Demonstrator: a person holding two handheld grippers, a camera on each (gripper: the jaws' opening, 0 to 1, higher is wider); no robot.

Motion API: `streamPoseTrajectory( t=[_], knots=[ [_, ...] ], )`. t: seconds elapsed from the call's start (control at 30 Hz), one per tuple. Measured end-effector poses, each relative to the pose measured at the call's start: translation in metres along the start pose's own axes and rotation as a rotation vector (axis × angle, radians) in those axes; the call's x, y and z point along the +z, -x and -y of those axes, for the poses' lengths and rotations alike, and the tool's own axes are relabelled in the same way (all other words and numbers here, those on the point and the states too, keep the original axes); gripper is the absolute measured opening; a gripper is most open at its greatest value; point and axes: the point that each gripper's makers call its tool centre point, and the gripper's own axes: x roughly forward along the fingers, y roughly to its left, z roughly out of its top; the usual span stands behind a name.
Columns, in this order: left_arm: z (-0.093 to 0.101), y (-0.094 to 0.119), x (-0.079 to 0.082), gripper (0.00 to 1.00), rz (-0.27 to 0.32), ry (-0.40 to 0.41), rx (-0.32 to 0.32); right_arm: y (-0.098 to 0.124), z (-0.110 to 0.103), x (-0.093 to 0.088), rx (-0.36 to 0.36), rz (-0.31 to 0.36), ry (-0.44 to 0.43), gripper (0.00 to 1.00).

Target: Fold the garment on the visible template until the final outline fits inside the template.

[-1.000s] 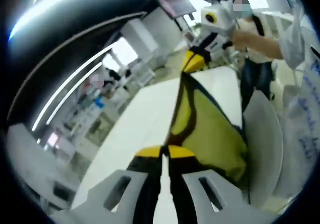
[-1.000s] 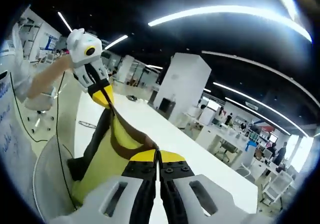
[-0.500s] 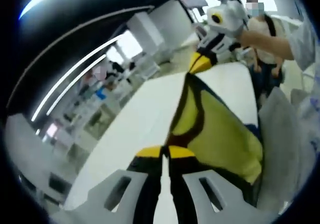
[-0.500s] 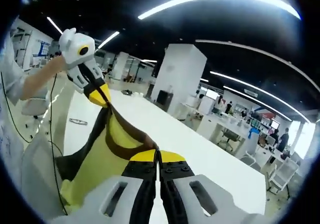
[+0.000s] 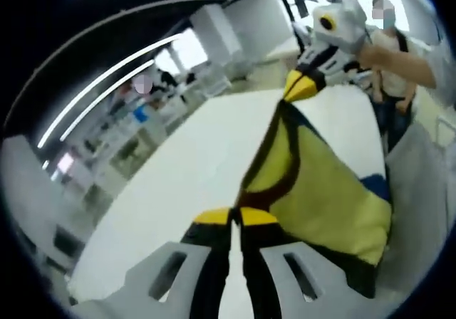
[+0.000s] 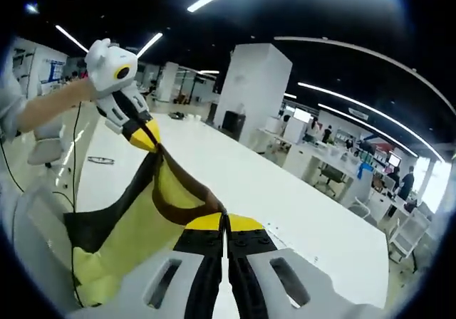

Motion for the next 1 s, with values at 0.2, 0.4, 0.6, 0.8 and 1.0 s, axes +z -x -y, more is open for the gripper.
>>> streamPoseTrajectory(
  t=[0.2,0.4,0.6,0.8,1.0],
  knots=[
    [-0.009,-0.023,-0.014,0.0,-0.01,0.036,0.003,-0.023,0.01,-0.019,-0.007,-0.031,-0.03,0.01],
    [-0.014,-0.042,-0.03,0.0,-0.058,-0.02,-0.009,-0.042,0.017,-0.029,-0.002,-0.065,-0.025,0.01],
    [-0.018,-0.059,-0.044,0.0,-0.063,0.011,-0.003,-0.057,0.021,-0.047,-0.017,-0.082,-0.058,0.01],
    [-0.019,-0.08,-0.057,0.0,-0.071,0.027,-0.008,-0.072,0.023,-0.069,-0.023,-0.121,-0.088,0.01],
    [-0.018,-0.099,-0.065,0.0,-0.091,0.039,-0.014,-0.088,0.031,-0.084,-0.041,-0.146,-0.1,0.01]
  ],
)
